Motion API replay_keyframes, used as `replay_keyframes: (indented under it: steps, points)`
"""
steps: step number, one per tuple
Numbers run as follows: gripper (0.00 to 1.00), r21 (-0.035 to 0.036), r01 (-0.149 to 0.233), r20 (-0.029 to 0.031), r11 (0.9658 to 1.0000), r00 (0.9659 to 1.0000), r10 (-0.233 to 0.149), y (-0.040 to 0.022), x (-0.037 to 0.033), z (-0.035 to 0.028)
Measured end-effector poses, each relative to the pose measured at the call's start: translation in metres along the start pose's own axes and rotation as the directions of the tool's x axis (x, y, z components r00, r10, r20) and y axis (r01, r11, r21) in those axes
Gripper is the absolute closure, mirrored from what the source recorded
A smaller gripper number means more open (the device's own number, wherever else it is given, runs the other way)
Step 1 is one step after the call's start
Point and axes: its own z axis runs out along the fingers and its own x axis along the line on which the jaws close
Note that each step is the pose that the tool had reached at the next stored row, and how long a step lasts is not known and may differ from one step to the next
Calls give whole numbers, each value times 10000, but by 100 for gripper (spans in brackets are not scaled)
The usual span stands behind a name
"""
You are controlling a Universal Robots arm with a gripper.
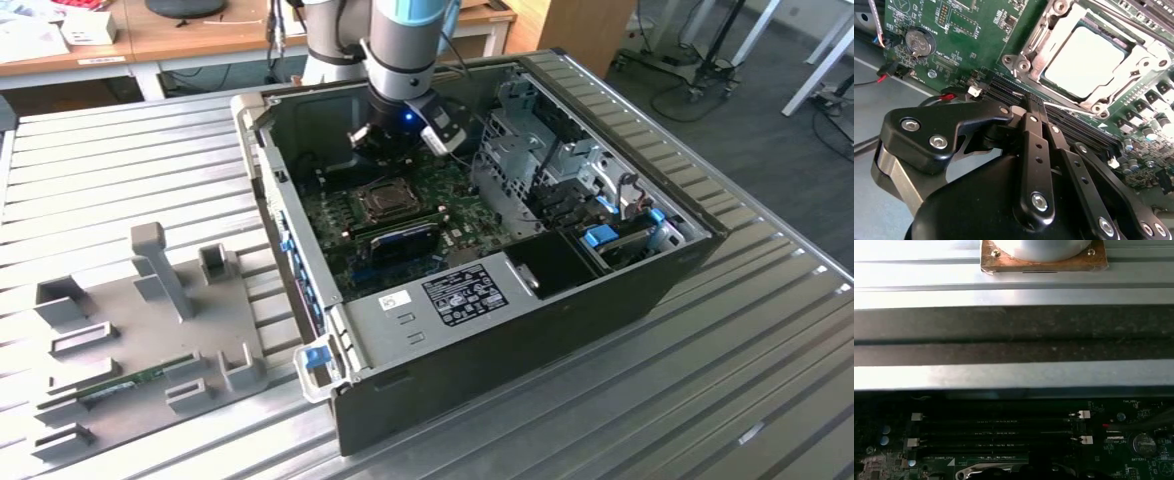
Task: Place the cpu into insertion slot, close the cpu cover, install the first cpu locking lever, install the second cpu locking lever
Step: 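Install the first cpu locking lever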
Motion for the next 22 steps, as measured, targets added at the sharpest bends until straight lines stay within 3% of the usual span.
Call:
replay_keyframes:
  steps: [6,11,17,22]
  points:
    - [90,5,0,1,10000,10000,0,2,-40,16]
    - [90,9,0,1,10000,10000,0,58,-38,30]
    - [90,10,0,1,10000,10000,0,61,-39,32]
    - [90,54,5,2,10000,10000,-5,56,-43,55]
